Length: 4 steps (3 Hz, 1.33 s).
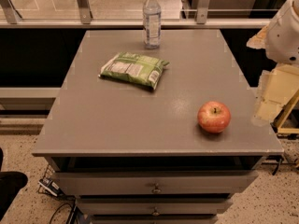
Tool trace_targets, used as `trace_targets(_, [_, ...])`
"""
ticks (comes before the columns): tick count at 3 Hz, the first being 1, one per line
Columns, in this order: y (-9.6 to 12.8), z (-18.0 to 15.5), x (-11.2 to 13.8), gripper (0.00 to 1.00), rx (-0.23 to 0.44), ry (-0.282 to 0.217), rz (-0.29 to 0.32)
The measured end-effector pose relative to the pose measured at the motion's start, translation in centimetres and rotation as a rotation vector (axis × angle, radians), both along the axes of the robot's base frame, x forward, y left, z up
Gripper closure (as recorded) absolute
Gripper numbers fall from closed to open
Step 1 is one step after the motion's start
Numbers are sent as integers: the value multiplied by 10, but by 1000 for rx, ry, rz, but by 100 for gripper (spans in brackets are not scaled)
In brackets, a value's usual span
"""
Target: Move apple near blue plastic bottle
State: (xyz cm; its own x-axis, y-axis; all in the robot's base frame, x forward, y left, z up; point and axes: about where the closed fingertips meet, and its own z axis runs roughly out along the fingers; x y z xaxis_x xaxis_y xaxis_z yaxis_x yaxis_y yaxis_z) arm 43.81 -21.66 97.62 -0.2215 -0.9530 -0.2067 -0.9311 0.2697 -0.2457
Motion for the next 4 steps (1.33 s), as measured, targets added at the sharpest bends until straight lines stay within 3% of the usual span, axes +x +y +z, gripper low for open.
trace_targets(1, [0,0,0,0,0,0,0])
trace_targets(2, [-5,-12,-1,0,92,9,-21])
trace_targets(4, [-19,-50,2,0,473,-8,-127])
